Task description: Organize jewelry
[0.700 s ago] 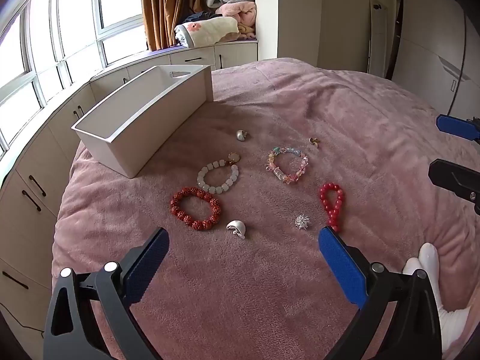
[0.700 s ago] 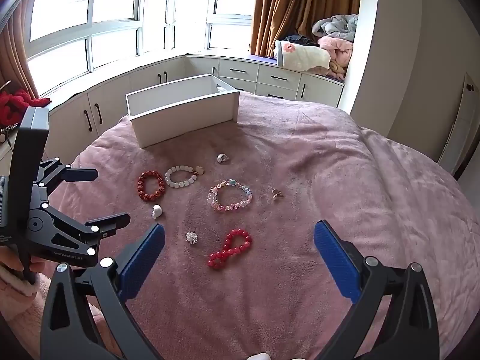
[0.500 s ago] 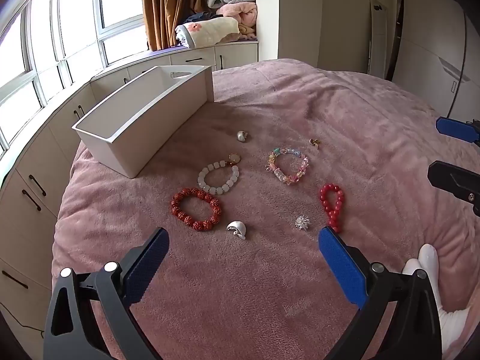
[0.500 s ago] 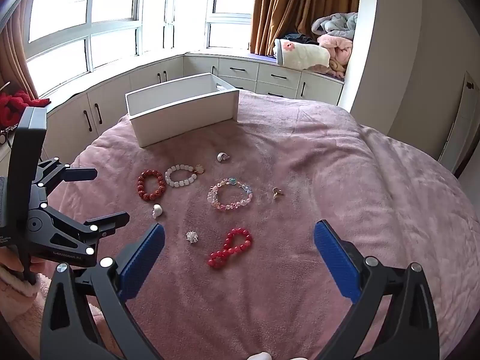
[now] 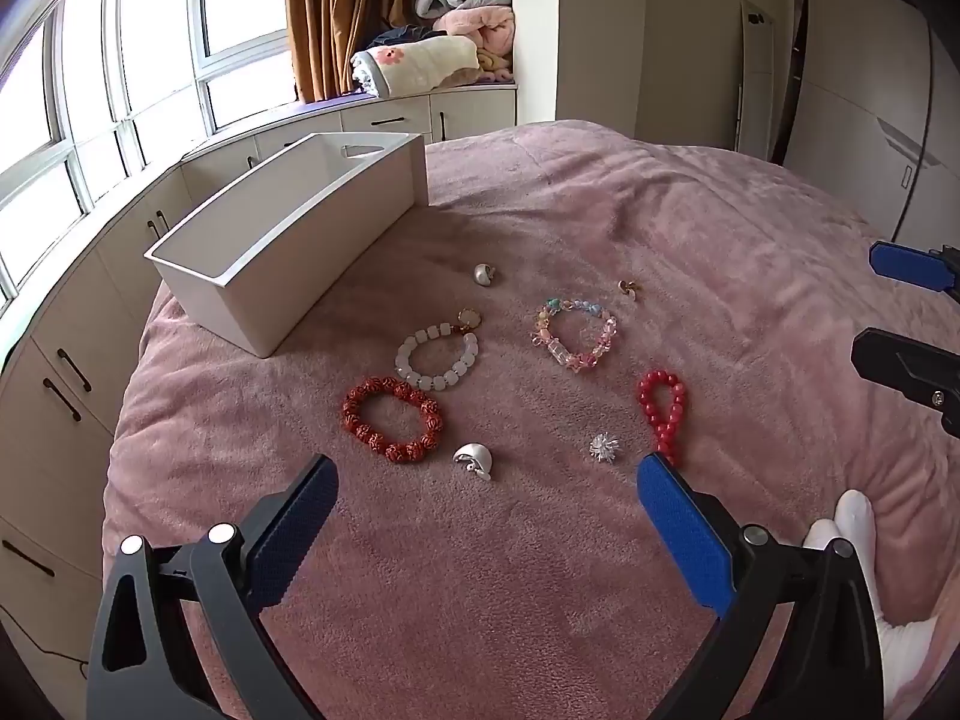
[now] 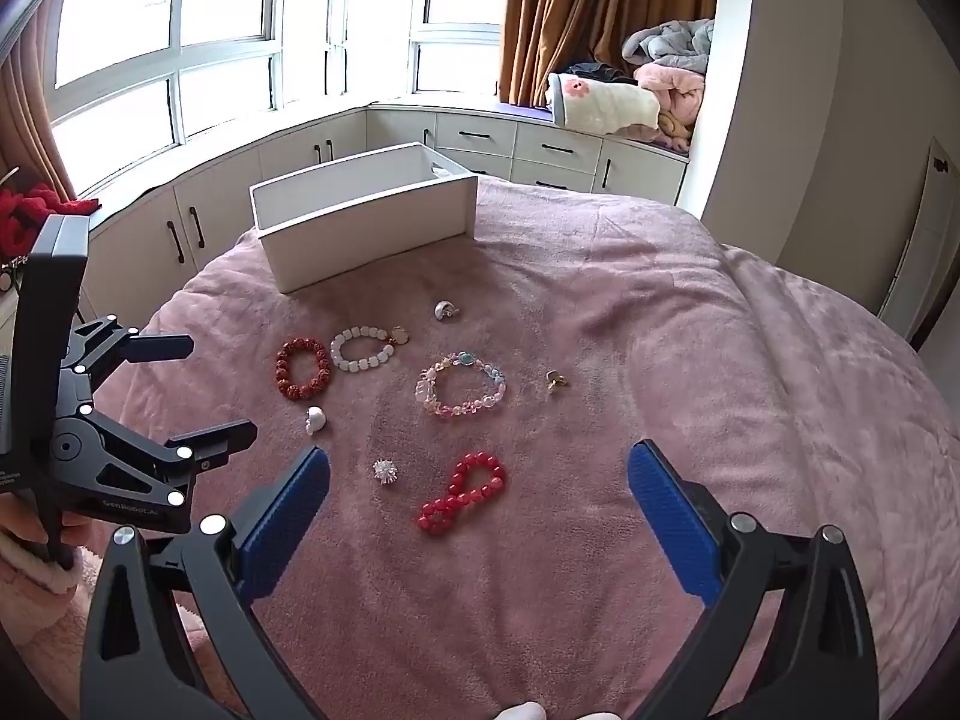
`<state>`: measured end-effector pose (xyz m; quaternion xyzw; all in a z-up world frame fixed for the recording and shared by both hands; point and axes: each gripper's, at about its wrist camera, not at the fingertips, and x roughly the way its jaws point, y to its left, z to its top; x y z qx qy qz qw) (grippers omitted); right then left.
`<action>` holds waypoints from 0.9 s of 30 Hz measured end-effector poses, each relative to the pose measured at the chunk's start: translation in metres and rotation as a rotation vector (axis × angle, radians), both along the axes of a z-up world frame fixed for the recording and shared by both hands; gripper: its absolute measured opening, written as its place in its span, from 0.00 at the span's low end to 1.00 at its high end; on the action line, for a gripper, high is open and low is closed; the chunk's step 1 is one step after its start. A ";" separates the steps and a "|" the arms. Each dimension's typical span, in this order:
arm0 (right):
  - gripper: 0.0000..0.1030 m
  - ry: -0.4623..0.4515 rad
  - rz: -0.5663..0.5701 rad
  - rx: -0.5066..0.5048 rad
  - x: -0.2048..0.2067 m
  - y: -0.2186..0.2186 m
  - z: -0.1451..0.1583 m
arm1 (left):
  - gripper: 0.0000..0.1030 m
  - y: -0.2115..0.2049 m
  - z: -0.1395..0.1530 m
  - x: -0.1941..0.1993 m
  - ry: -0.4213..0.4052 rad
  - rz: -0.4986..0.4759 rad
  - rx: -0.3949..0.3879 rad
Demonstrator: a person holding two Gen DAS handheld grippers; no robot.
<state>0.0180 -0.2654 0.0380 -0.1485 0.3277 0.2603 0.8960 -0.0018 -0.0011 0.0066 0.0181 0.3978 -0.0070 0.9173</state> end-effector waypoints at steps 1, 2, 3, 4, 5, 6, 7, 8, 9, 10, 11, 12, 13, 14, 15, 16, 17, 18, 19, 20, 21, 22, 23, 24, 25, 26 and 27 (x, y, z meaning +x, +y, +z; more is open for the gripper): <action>0.96 -0.001 -0.001 0.000 0.000 0.000 0.000 | 0.98 0.000 0.000 0.000 0.000 0.000 0.000; 0.96 -0.001 -0.001 -0.001 0.000 0.000 0.000 | 0.98 0.000 0.000 0.000 0.000 0.001 -0.001; 0.96 0.000 -0.001 0.000 0.000 0.000 0.000 | 0.98 0.000 0.000 0.000 0.000 0.001 -0.001; 0.96 0.000 -0.001 0.000 0.000 0.000 0.000 | 0.98 0.000 0.000 0.000 0.000 0.003 -0.001; 0.96 0.001 0.000 -0.001 0.000 0.000 0.000 | 0.98 0.000 0.000 0.000 -0.001 0.003 -0.002; 0.96 0.002 0.000 -0.002 0.000 0.000 0.000 | 0.98 0.000 0.000 0.000 -0.001 0.002 -0.002; 0.96 0.003 -0.001 -0.001 0.000 0.000 0.000 | 0.98 0.000 0.000 0.000 -0.001 0.002 -0.001; 0.96 0.003 -0.001 -0.001 0.000 0.000 0.000 | 0.98 0.000 0.000 0.000 -0.001 0.002 -0.001; 0.96 0.004 -0.001 -0.002 0.000 0.000 0.000 | 0.98 -0.001 -0.003 0.001 -0.002 0.002 0.000; 0.96 0.004 -0.003 -0.002 0.000 0.000 -0.001 | 0.98 0.000 -0.003 0.002 -0.003 0.001 -0.001; 0.96 0.005 -0.004 -0.001 0.000 0.000 -0.001 | 0.98 0.000 -0.003 0.002 -0.003 0.001 -0.001; 0.96 0.006 -0.005 0.001 0.000 0.000 -0.001 | 0.98 -0.001 -0.003 0.002 -0.002 0.001 0.000; 0.96 0.007 -0.004 0.000 0.000 0.000 -0.001 | 0.98 -0.001 -0.003 0.002 -0.002 0.001 0.001; 0.96 0.009 -0.005 0.001 0.000 0.000 -0.002 | 0.98 0.000 -0.003 0.002 -0.002 0.001 -0.001; 0.96 0.012 -0.006 0.002 0.001 -0.001 -0.002 | 0.98 0.000 -0.003 0.002 -0.003 0.002 -0.001; 0.96 0.017 -0.007 0.001 0.001 -0.001 -0.003 | 0.98 0.000 -0.004 0.002 -0.002 0.002 -0.002; 0.96 0.019 -0.007 0.002 0.001 0.000 -0.003 | 0.98 0.000 -0.004 0.002 -0.003 0.002 -0.002; 0.96 0.020 -0.008 0.002 0.001 -0.001 -0.004 | 0.98 0.000 -0.004 0.002 -0.003 0.002 -0.001; 0.96 0.019 -0.007 0.002 0.000 0.000 -0.004 | 0.98 -0.001 -0.004 0.002 -0.003 0.003 -0.001; 0.96 0.017 -0.007 0.003 0.000 -0.001 -0.004 | 0.98 0.000 -0.004 0.002 -0.003 0.002 -0.001; 0.96 0.016 -0.007 0.003 0.001 -0.001 -0.004 | 0.98 0.000 -0.004 0.000 -0.003 0.001 -0.001; 0.96 0.015 -0.007 0.003 0.000 -0.001 -0.003 | 0.98 0.000 -0.004 0.000 -0.003 0.000 -0.001; 0.96 0.016 -0.007 0.004 0.000 -0.001 -0.004 | 0.98 0.000 -0.004 0.000 -0.004 0.001 0.000; 0.96 0.017 -0.008 0.004 0.000 -0.001 -0.004 | 0.98 0.000 -0.004 0.000 -0.004 0.000 0.001; 0.96 0.021 -0.008 0.005 0.001 -0.001 -0.004 | 0.98 0.000 -0.004 0.000 -0.003 0.001 -0.001; 0.96 0.022 -0.010 0.005 0.000 -0.001 -0.004 | 0.98 0.000 -0.004 0.000 -0.003 0.001 -0.001; 0.96 0.024 -0.011 0.005 0.000 -0.001 -0.004 | 0.98 0.000 -0.004 0.000 -0.003 0.002 -0.001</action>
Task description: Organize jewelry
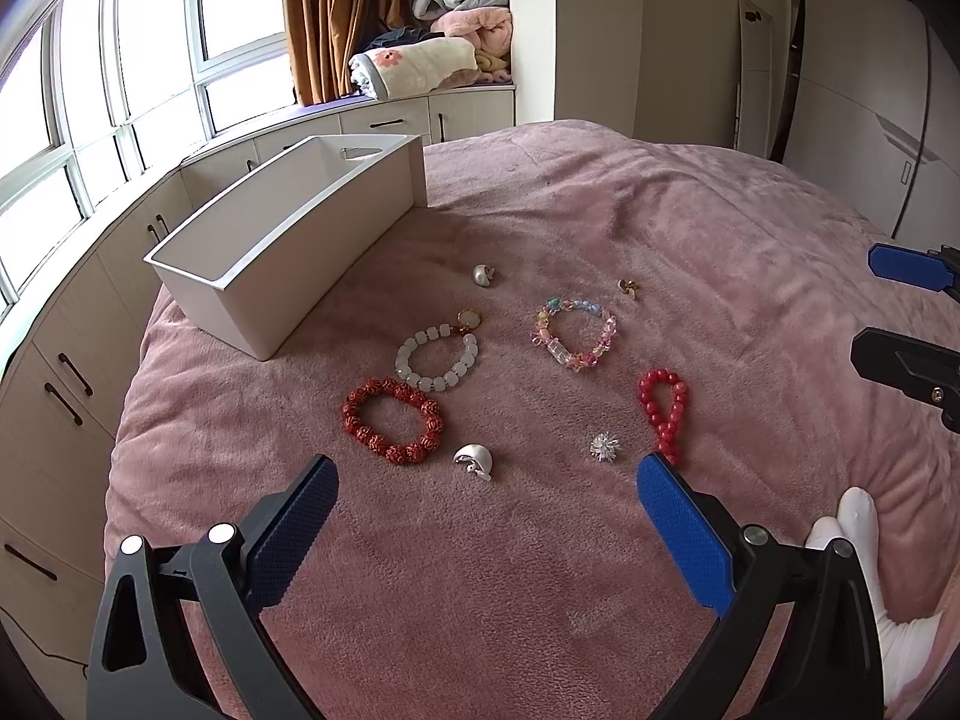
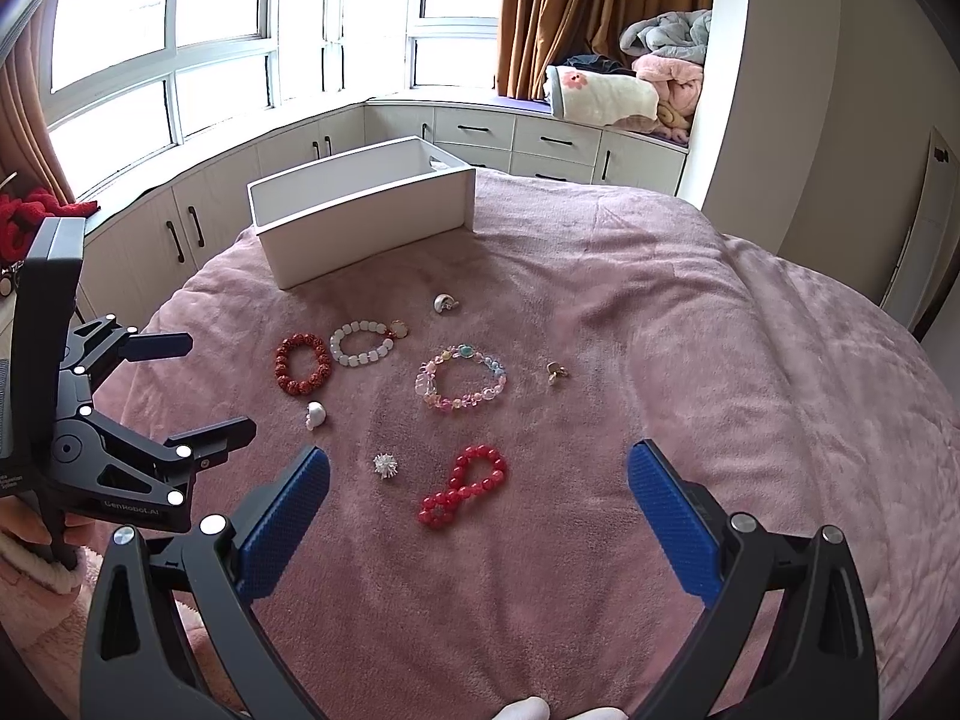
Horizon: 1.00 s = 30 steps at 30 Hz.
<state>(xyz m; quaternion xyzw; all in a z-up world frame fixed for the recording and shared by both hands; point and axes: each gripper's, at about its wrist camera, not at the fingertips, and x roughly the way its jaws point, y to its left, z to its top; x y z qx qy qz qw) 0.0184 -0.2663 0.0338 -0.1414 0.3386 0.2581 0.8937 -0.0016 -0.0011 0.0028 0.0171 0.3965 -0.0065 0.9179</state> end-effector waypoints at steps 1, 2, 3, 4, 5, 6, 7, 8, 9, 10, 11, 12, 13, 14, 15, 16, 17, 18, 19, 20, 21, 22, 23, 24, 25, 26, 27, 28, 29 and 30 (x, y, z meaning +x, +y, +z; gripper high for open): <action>0.96 0.002 -0.001 0.001 0.001 -0.001 0.001 | 0.98 0.000 0.000 0.000 0.000 0.001 0.001; 0.96 0.002 -0.001 0.001 0.001 -0.001 0.001 | 0.98 0.000 0.000 0.000 0.000 0.002 0.000; 0.96 0.001 -0.001 0.001 0.001 -0.001 0.001 | 0.98 0.000 0.000 0.000 0.000 0.001 -0.001; 0.96 0.001 -0.001 0.001 0.001 -0.001 0.001 | 0.98 0.000 0.000 0.000 0.000 0.001 0.000; 0.96 0.001 -0.002 0.002 0.001 -0.001 0.001 | 0.98 0.000 0.000 0.000 -0.001 0.001 0.000; 0.96 0.002 -0.001 0.002 0.001 -0.001 0.001 | 0.98 0.000 0.000 0.000 -0.001 0.000 0.000; 0.96 0.002 -0.001 0.001 0.001 0.000 0.001 | 0.98 0.000 0.000 0.000 -0.001 0.000 0.001; 0.96 0.002 0.000 0.002 0.001 -0.001 0.001 | 0.98 -0.001 0.000 0.000 -0.001 -0.001 0.001; 0.96 0.005 0.001 0.002 0.001 -0.001 0.001 | 0.98 0.000 0.000 0.000 0.000 -0.001 0.001; 0.96 0.006 0.002 0.002 0.001 0.000 0.001 | 0.98 0.000 0.000 0.000 0.000 -0.001 0.002; 0.96 0.005 0.002 0.002 0.001 -0.001 0.001 | 0.98 0.000 -0.001 0.001 0.000 -0.001 0.002; 0.96 0.005 0.002 0.002 0.001 -0.001 0.001 | 0.98 0.000 -0.001 0.001 0.001 -0.001 0.002; 0.96 0.005 0.001 0.002 0.001 -0.001 0.001 | 0.98 0.000 -0.001 0.001 0.001 -0.001 0.002; 0.96 0.005 0.001 0.003 0.001 -0.001 0.001 | 0.98 0.000 -0.001 0.001 0.001 0.000 0.001; 0.96 0.005 0.000 0.004 0.001 -0.001 0.001 | 0.98 0.000 -0.001 0.001 0.000 -0.001 0.002; 0.96 0.005 0.000 0.003 0.001 -0.001 0.001 | 0.98 0.000 -0.001 0.001 0.000 0.000 0.002; 0.96 0.005 -0.001 0.004 0.001 -0.001 0.001 | 0.98 0.000 -0.001 0.001 0.000 -0.001 0.002; 0.96 0.006 -0.001 0.004 0.001 -0.001 0.001 | 0.98 0.000 -0.001 0.001 0.000 -0.002 0.002; 0.96 0.007 -0.001 0.003 0.001 -0.001 0.001 | 0.98 0.000 -0.001 0.001 0.000 -0.002 0.002; 0.96 0.008 -0.001 0.004 0.001 0.000 0.001 | 0.98 0.000 -0.001 0.001 0.001 -0.002 0.003; 0.96 0.009 -0.001 0.004 0.001 -0.001 0.001 | 0.98 0.000 -0.001 0.001 0.001 -0.002 0.002; 0.96 0.008 -0.002 0.004 0.001 -0.001 0.001 | 0.98 0.000 -0.001 0.001 0.001 -0.003 0.003; 0.96 0.007 -0.002 0.004 0.001 0.000 0.002 | 0.98 0.000 -0.001 0.001 0.000 -0.001 0.003; 0.96 0.008 -0.002 0.004 0.002 0.000 0.001 | 0.98 0.000 -0.001 0.001 0.000 -0.001 0.003; 0.96 0.007 -0.002 0.005 0.002 -0.001 0.002 | 0.98 0.000 -0.001 0.001 0.000 0.000 0.002; 0.96 0.006 -0.003 0.007 0.002 -0.001 0.002 | 0.98 0.000 -0.001 0.001 0.000 0.000 0.002; 0.96 0.006 -0.003 0.007 0.002 -0.001 0.002 | 0.98 0.000 -0.001 0.001 0.000 0.000 0.002; 0.96 0.005 -0.004 0.007 0.002 -0.002 0.002 | 0.98 0.000 -0.001 0.001 0.000 0.000 0.002; 0.96 0.005 -0.004 0.008 0.002 -0.002 0.002 | 0.98 0.000 -0.001 0.001 0.000 0.000 0.002; 0.96 0.007 -0.004 0.007 0.002 -0.002 0.002 | 0.98 0.000 -0.001 0.001 0.000 -0.001 0.002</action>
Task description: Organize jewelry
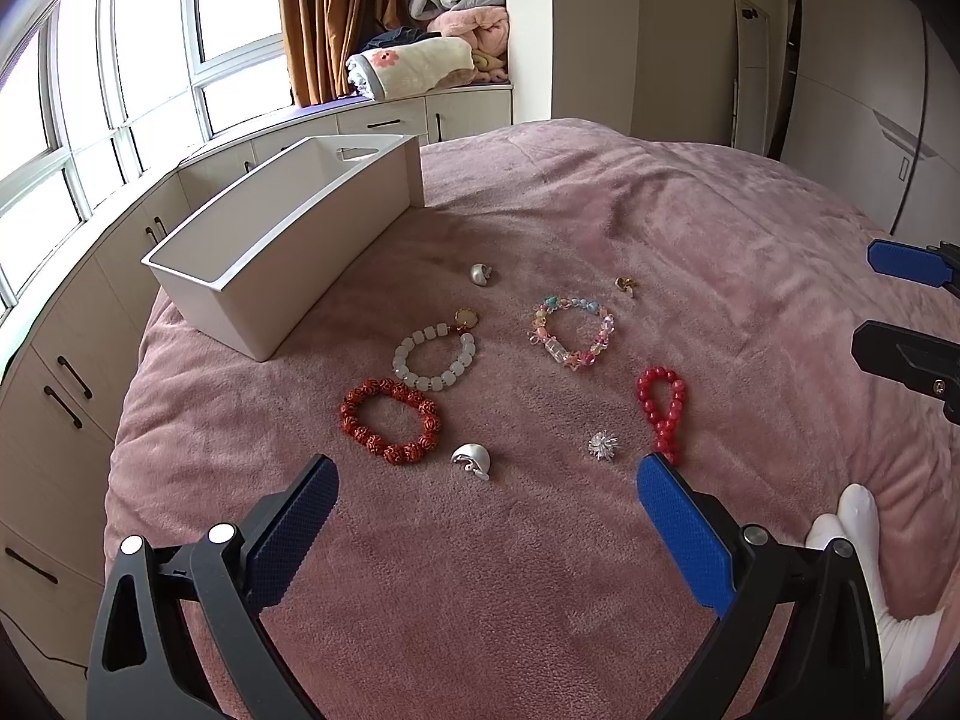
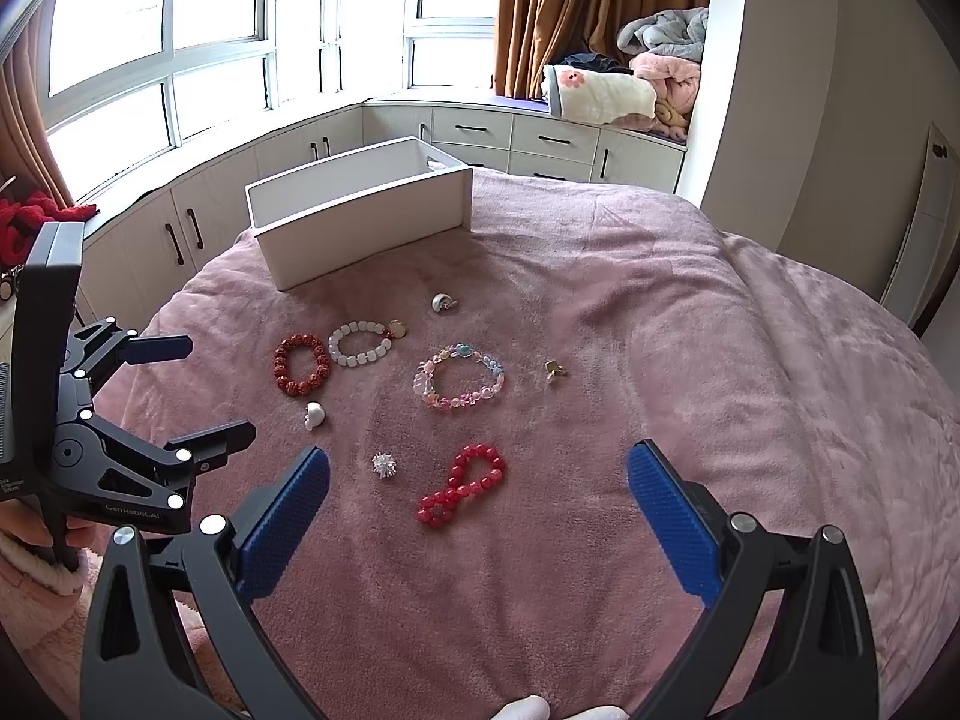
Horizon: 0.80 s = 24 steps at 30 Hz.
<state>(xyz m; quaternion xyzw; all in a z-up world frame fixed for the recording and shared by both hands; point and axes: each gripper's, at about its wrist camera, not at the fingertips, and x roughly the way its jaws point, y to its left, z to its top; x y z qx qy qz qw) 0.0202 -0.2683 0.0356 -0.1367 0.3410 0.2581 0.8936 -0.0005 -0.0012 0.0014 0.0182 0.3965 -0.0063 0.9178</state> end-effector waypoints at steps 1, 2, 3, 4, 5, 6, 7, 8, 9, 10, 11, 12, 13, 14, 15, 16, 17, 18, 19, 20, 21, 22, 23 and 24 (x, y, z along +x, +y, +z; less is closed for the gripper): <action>0.96 -0.001 0.000 0.000 0.000 0.000 0.000 | 0.98 0.000 0.000 0.000 0.000 0.000 0.001; 0.96 -0.002 -0.001 -0.001 0.000 0.000 0.000 | 0.98 0.000 0.000 0.000 0.000 0.000 0.000; 0.96 -0.002 -0.002 0.000 0.000 -0.001 0.000 | 0.98 0.000 0.000 0.000 0.000 0.000 0.000; 0.96 -0.001 -0.002 0.000 -0.001 -0.001 0.001 | 0.98 0.000 0.000 0.000 0.000 -0.001 0.000; 0.96 -0.002 -0.002 -0.001 0.000 -0.001 0.000 | 0.98 0.000 0.000 0.000 -0.001 0.000 0.001; 0.96 -0.002 -0.001 0.000 0.000 -0.001 0.000 | 0.98 0.000 0.000 0.000 0.000 0.000 0.000; 0.96 -0.002 -0.001 0.000 0.000 -0.001 0.000 | 0.98 0.000 0.000 0.000 0.000 0.000 0.000; 0.96 -0.001 -0.001 -0.001 0.000 0.000 0.000 | 0.98 0.000 0.000 0.000 0.000 0.001 0.001; 0.96 -0.001 -0.001 -0.001 0.000 0.000 0.000 | 0.98 0.000 0.000 0.000 0.001 0.001 0.002; 0.96 -0.001 -0.001 -0.002 0.000 -0.001 0.000 | 0.98 0.000 0.000 0.000 0.001 0.000 0.001; 0.96 -0.001 -0.001 -0.002 0.000 -0.001 0.000 | 0.98 -0.001 0.000 0.000 0.001 -0.001 0.001; 0.96 -0.002 -0.001 -0.001 -0.001 -0.001 0.000 | 0.98 -0.001 0.000 0.000 0.001 -0.001 0.002; 0.96 -0.002 -0.002 0.000 0.000 -0.001 0.000 | 0.98 -0.001 0.000 0.000 0.001 -0.001 0.003; 0.96 -0.001 -0.002 0.000 0.000 -0.001 0.000 | 0.98 -0.001 0.000 0.000 0.001 -0.001 0.003; 0.96 -0.001 -0.002 0.000 0.000 -0.001 0.000 | 0.98 -0.001 0.000 0.000 0.000 -0.002 0.002; 0.96 -0.001 -0.003 -0.001 0.000 -0.001 0.000 | 0.98 -0.001 0.000 0.000 0.001 -0.001 0.003; 0.96 0.000 -0.002 0.000 0.000 -0.001 0.000 | 0.98 -0.001 -0.001 0.000 0.002 -0.002 0.003; 0.96 0.000 -0.002 -0.001 0.000 -0.001 0.000 | 0.98 -0.001 -0.001 0.000 0.002 -0.002 0.003; 0.96 0.001 -0.002 -0.001 0.000 -0.001 0.000 | 0.98 -0.002 -0.001 0.000 0.002 -0.002 0.005; 0.96 0.000 -0.002 -0.001 0.000 -0.001 0.000 | 0.98 -0.002 -0.001 0.000 0.002 -0.002 0.005; 0.96 -0.001 -0.002 -0.002 0.000 -0.001 0.000 | 0.98 -0.002 -0.001 0.000 0.002 -0.001 0.004; 0.96 -0.001 -0.002 -0.002 0.000 -0.001 0.000 | 0.98 -0.002 -0.002 0.000 0.002 -0.001 0.003; 0.96 -0.001 -0.003 -0.003 0.000 -0.002 0.001 | 0.98 -0.002 -0.002 0.000 0.004 0.000 0.004; 0.96 -0.003 -0.003 -0.004 0.001 -0.002 0.001 | 0.98 -0.002 -0.002 0.000 0.007 0.002 0.004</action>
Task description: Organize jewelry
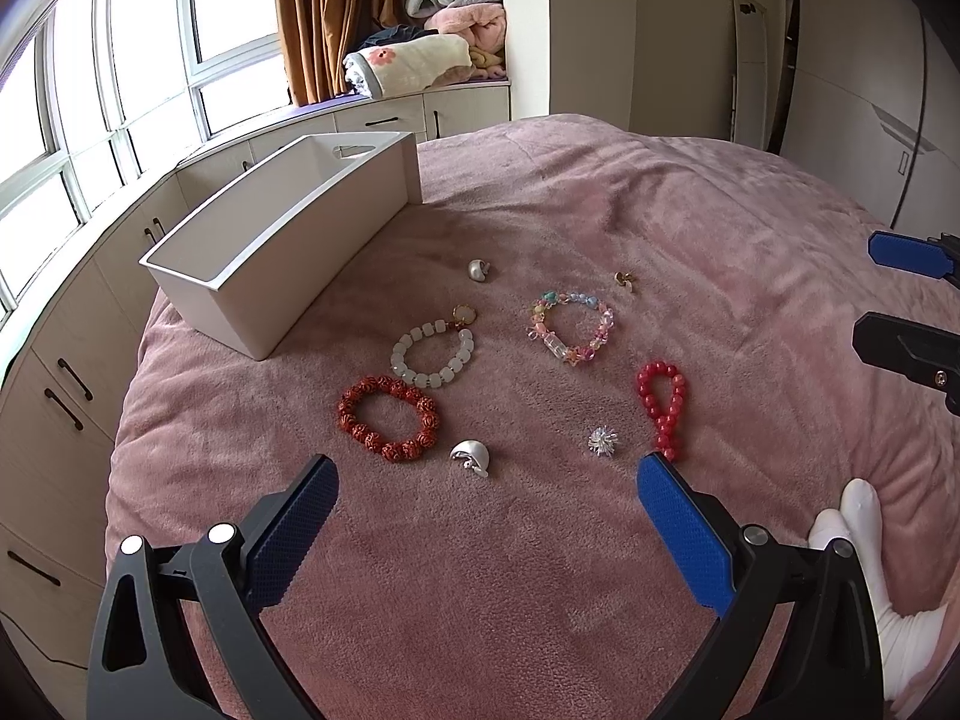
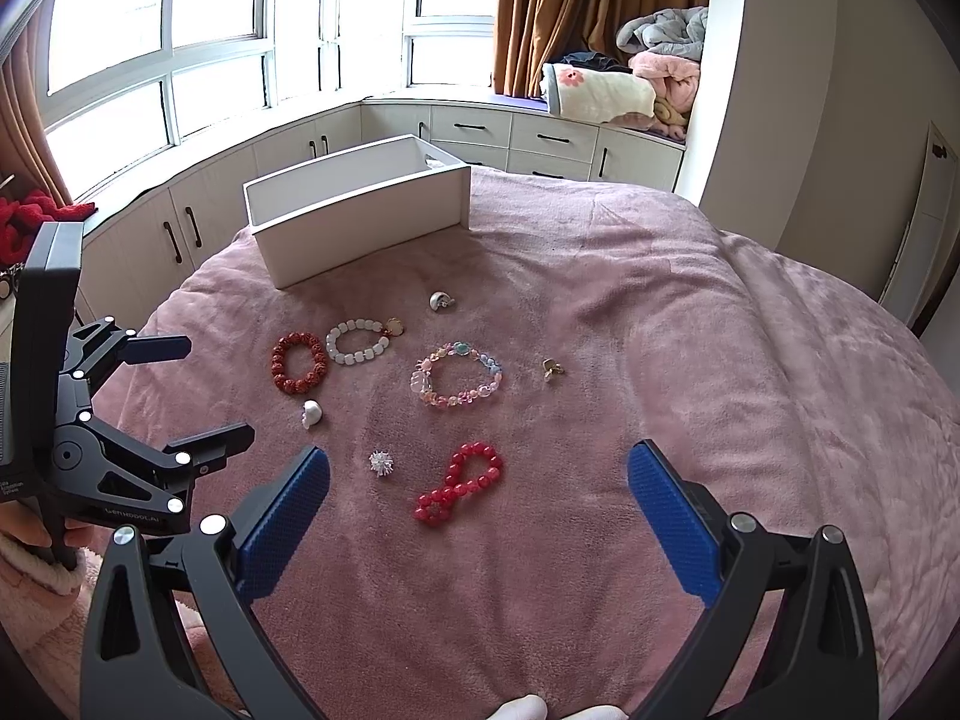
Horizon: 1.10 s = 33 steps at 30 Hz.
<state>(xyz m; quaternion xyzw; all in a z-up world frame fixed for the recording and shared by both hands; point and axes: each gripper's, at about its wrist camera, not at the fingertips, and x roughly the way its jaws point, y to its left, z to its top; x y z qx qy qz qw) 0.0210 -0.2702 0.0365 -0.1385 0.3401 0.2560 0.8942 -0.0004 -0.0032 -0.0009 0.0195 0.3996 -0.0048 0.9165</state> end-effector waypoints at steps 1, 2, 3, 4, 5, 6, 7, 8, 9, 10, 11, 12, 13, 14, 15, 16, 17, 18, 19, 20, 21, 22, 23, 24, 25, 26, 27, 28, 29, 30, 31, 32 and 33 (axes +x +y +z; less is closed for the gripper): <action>0.96 -0.003 0.000 -0.003 0.001 0.000 0.000 | 0.98 0.000 -0.002 0.000 0.004 0.001 -0.004; 0.96 -0.007 -0.001 -0.006 0.002 0.000 0.001 | 0.98 0.000 -0.003 0.001 0.008 0.001 -0.007; 0.96 -0.008 -0.002 -0.006 0.003 -0.001 0.001 | 0.98 0.000 -0.005 0.002 0.013 0.001 -0.007; 0.96 -0.007 -0.004 -0.003 0.005 -0.001 0.001 | 0.98 0.001 -0.006 0.002 0.018 0.001 -0.007; 0.96 -0.004 -0.005 0.000 0.008 0.000 0.001 | 0.98 0.002 -0.008 0.004 0.025 0.002 -0.009; 0.96 0.000 -0.006 0.004 0.010 0.000 0.001 | 0.98 0.003 -0.010 0.005 0.028 0.004 -0.012; 0.96 0.005 -0.005 0.006 0.012 0.001 0.001 | 0.98 0.005 -0.011 0.006 0.032 0.006 -0.016; 0.96 0.009 -0.004 0.006 0.014 0.001 0.000 | 0.98 0.007 -0.012 0.008 0.035 0.010 -0.021; 0.96 0.010 -0.002 0.003 0.016 0.003 -0.001 | 0.98 0.009 -0.014 0.010 0.037 0.010 -0.032; 0.96 0.015 0.005 -0.003 0.018 0.005 -0.003 | 0.98 0.011 -0.015 0.011 0.034 0.006 -0.050; 0.96 0.021 0.016 -0.009 0.021 0.007 -0.004 | 0.98 0.013 -0.017 0.013 0.032 0.002 -0.062; 0.96 0.022 0.024 -0.015 0.024 0.008 -0.006 | 0.98 0.014 -0.019 0.016 0.032 0.001 -0.069; 0.96 0.019 0.026 -0.022 0.027 0.009 -0.008 | 0.98 0.016 -0.022 0.019 0.033 -0.001 -0.069; 0.96 0.019 0.025 -0.026 0.032 0.010 -0.011 | 0.98 0.017 -0.025 0.022 0.034 0.002 -0.063; 0.96 0.022 0.019 -0.025 0.037 0.010 -0.015 | 0.98 0.019 -0.030 0.026 0.035 0.007 -0.054; 0.96 0.034 0.012 -0.018 0.043 0.009 -0.019 | 0.98 0.021 -0.034 0.030 0.034 0.016 -0.045; 0.96 0.057 0.008 -0.004 0.050 0.009 -0.025 | 0.98 0.024 -0.039 0.034 0.031 0.027 -0.038; 0.95 0.082 0.006 0.011 0.057 0.009 -0.031 | 0.98 0.028 -0.044 0.037 0.027 0.036 -0.039; 0.95 0.102 0.000 0.022 0.064 0.009 -0.038 | 0.98 0.032 -0.049 0.041 0.017 0.041 -0.047; 0.94 0.115 -0.006 0.022 0.071 0.010 -0.046 | 0.98 0.038 -0.053 0.044 0.005 0.047 -0.059; 0.92 0.122 -0.004 0.011 0.075 0.013 -0.054 | 0.98 0.043 -0.057 0.047 -0.009 0.057 -0.071; 0.91 0.123 0.002 -0.010 0.079 0.015 -0.063 | 0.98 0.048 -0.060 0.050 -0.024 0.064 -0.084; 0.87 0.116 0.011 -0.038 0.082 0.018 -0.071 | 0.98 0.054 -0.062 0.052 -0.039 0.067 -0.096; 0.85 0.103 0.023 -0.071 0.084 0.021 -0.081 | 0.98 0.057 -0.064 0.053 -0.051 0.068 -0.102; 0.84 0.091 0.035 -0.102 0.086 0.024 -0.089 | 0.98 0.060 -0.065 0.054 -0.059 0.071 -0.100; 0.81 0.080 0.045 -0.129 0.088 0.026 -0.098 | 0.98 0.063 -0.067 0.055 -0.063 0.079 -0.090; 0.77 0.083 0.057 -0.147 0.091 0.028 -0.107 | 0.98 0.066 -0.069 0.055 -0.062 0.086 -0.084; 0.75 0.094 0.060 -0.161 0.095 0.029 -0.116 | 0.98 0.068 -0.070 0.056 -0.060 0.092 -0.085; 0.68 0.111 0.056 -0.168 0.099 0.030 -0.124 | 0.98 0.070 -0.072 0.057 -0.058 0.096 -0.090; 0.63 0.135 0.052 -0.167 0.103 0.030 -0.131 | 0.98 0.072 -0.073 0.058 -0.058 0.095 -0.101; 0.62 0.159 0.051 -0.165 0.106 0.030 -0.138 | 0.98 0.073 -0.073 0.059 -0.062 0.086 -0.113; 0.60 0.174 0.051 -0.166 0.108 0.031 -0.143 | 0.97 0.072 -0.074 0.058 -0.066 0.077 -0.116; 0.58 0.179 0.054 -0.171 0.108 0.032 -0.147 | 0.96 0.071 -0.075 0.060 -0.065 0.071 -0.107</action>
